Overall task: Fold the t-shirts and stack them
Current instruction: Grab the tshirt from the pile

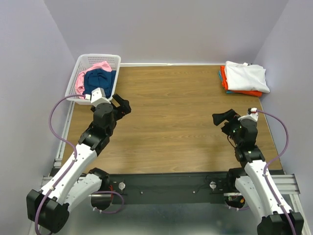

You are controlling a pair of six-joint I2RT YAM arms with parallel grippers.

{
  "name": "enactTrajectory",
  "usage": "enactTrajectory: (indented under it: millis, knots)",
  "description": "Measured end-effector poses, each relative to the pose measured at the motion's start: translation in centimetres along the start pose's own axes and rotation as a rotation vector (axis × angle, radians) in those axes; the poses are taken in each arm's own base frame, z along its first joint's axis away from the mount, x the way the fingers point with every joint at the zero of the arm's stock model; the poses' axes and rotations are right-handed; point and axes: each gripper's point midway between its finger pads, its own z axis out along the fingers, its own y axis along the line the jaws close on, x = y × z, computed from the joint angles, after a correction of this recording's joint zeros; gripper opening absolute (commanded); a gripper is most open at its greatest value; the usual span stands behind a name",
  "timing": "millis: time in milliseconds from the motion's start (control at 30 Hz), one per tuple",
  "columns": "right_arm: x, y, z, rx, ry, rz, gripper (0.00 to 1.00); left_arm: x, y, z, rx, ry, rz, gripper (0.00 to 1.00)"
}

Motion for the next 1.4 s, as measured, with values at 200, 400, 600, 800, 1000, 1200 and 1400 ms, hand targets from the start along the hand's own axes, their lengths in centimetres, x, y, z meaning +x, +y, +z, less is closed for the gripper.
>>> enactTrajectory:
  millis: [200, 400, 600, 800, 1000, 1200, 1400]
  knots:
    - [0.5, -0.1, 0.2, 0.004, 0.025, 0.005, 1.0, -1.9, 0.7, 0.9, -0.055, -0.098, -0.005, 0.98]
    - [1.4, -0.2, 0.5, 0.006, 0.068, 0.016, 1.0, -5.9, 1.3, 5.0, -0.179, -0.124, 0.014, 0.98]
    - [1.6, 0.0, 0.4, -0.006, 0.077, 0.02, 1.0, -11.1, 3.9, 9.5, -0.262, -0.146, 0.023, 0.98]
    - [1.9, 0.2, 0.5, -0.016, 0.1, 0.019, 1.0, -13.8, 8.2, 16.0, -0.341, -0.09, 0.063, 0.98]
    - [2.3, 0.1, 0.7, -0.012, 0.117, 0.017, 1.0, -14.7, 10.4, 23.4, -0.352, -0.01, 0.107, 0.98]
    - [2.5, -0.2, 1.0, 0.003, 0.133, 0.009, 1.0, -13.3, 13.0, 29.4, -0.373, 0.078, 0.136, 0.98]
    - [3.1, -0.7, 1.3, 0.025, 0.157, 0.003, 1.0, -10.6, 15.3, 31.6, -0.422, 0.16, 0.16, 0.94]
